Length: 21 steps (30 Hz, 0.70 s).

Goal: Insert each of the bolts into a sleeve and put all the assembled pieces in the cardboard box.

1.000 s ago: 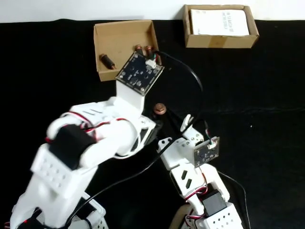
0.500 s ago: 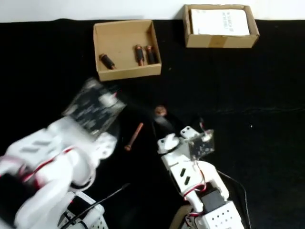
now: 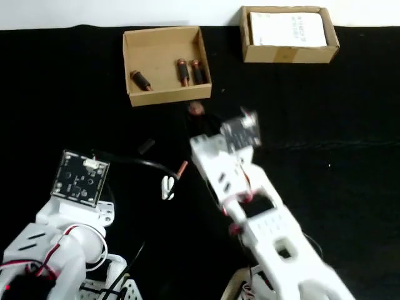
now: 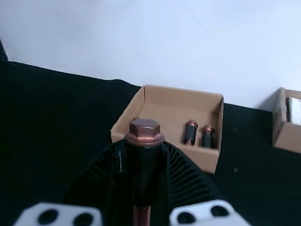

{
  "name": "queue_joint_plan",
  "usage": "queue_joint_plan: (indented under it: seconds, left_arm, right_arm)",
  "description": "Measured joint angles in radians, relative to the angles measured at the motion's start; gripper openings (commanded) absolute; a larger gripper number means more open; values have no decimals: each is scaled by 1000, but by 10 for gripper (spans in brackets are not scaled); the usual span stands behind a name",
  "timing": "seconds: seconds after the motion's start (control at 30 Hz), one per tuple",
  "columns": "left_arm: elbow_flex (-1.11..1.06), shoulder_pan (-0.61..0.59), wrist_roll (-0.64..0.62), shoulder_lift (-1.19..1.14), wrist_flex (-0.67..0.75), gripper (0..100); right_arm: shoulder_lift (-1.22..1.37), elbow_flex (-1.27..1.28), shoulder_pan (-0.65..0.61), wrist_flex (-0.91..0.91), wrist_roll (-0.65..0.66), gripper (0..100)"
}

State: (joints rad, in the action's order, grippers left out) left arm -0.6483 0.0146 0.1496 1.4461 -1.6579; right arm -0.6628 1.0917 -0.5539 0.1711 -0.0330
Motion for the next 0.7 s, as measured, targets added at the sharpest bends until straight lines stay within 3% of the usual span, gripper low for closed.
queue_joint_plan:
  seconds: [0.27, 0.57, 0.7]
  left_arm:
    - [-132, -87, 0, 137, 58, 11]
    - [-173, -97, 2, 201, 61, 11]
    - [-252, -97, 92, 201, 61, 10]
  right_arm:
    - [655, -588, 29, 51, 0, 8]
    - [1247, -1252, 29, 51, 0, 8]
    - [1453, -1476, 29, 38, 0, 8]
